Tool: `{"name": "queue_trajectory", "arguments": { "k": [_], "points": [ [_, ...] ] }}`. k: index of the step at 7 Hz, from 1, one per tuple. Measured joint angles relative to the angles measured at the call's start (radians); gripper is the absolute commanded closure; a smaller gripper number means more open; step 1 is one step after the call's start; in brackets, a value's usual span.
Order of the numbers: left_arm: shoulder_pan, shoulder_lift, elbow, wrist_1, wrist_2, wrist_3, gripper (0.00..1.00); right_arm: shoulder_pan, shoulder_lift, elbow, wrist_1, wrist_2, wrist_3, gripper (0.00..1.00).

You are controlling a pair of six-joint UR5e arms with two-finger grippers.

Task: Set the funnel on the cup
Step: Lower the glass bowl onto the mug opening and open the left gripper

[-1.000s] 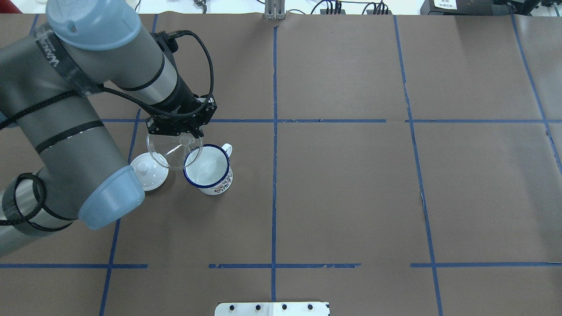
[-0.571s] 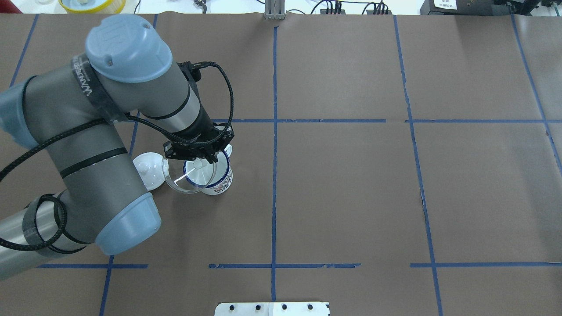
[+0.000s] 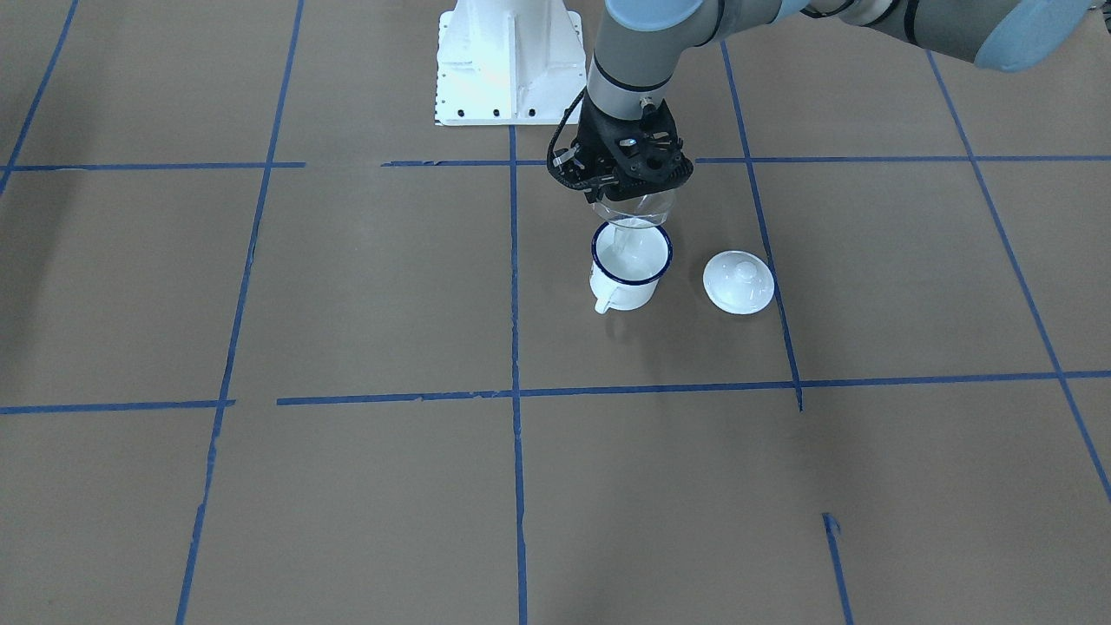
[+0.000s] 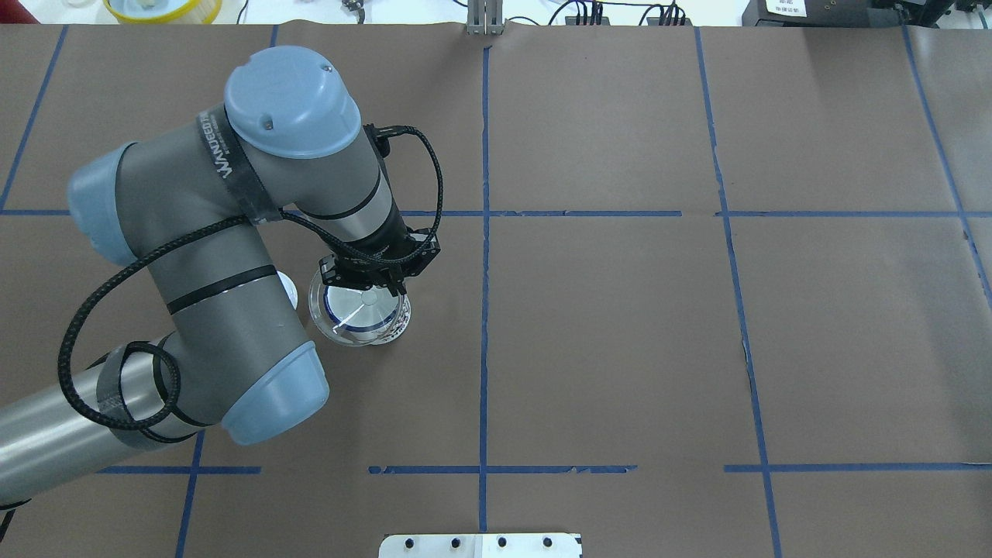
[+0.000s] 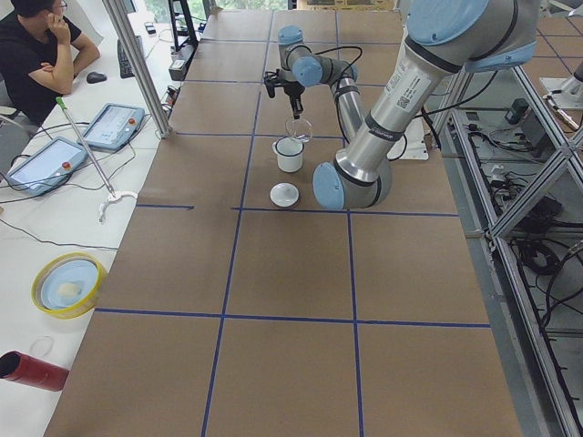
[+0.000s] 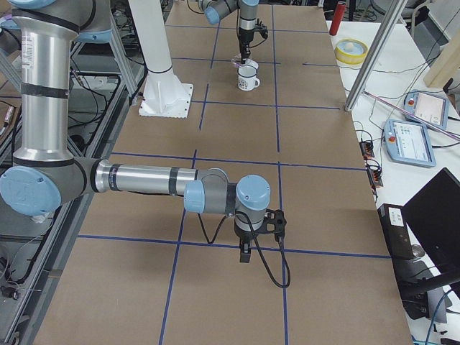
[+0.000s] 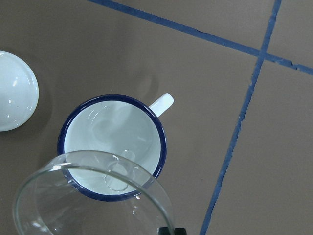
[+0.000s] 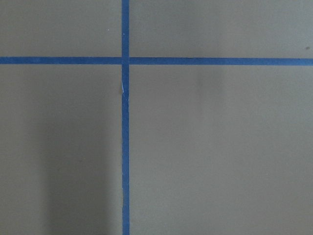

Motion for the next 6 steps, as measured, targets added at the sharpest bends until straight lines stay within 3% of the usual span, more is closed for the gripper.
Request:
{"name": "queue_trajectory", "arguments": {
  "k": [1,2,3,4,6],
  "points": [
    [0.000,0.000,0.007,-0.001,0.000,0.012,1.00,0.000,0.000,0.000,0.000,0.000,0.000,0.00],
    [0.001,0.001,0.013,-0.001,0.000,0.019,0.91,0.000,0.000,0.000,0.000,0.000,0.000,0.00],
    [0.001,0.002,0.016,0.000,0.000,0.023,0.14,0.000,0.000,0.000,0.000,0.000,0.000,0.00],
    [0.000,0.003,0.019,0.000,0.000,0.024,0.00,0.000,0.000,0.000,0.000,0.000,0.000,0.00],
    [0.000,0.005,0.020,0.000,0.001,0.024,0.00,0.000,0.000,0.000,0.000,0.000,0.000,0.00]
  ]
}}
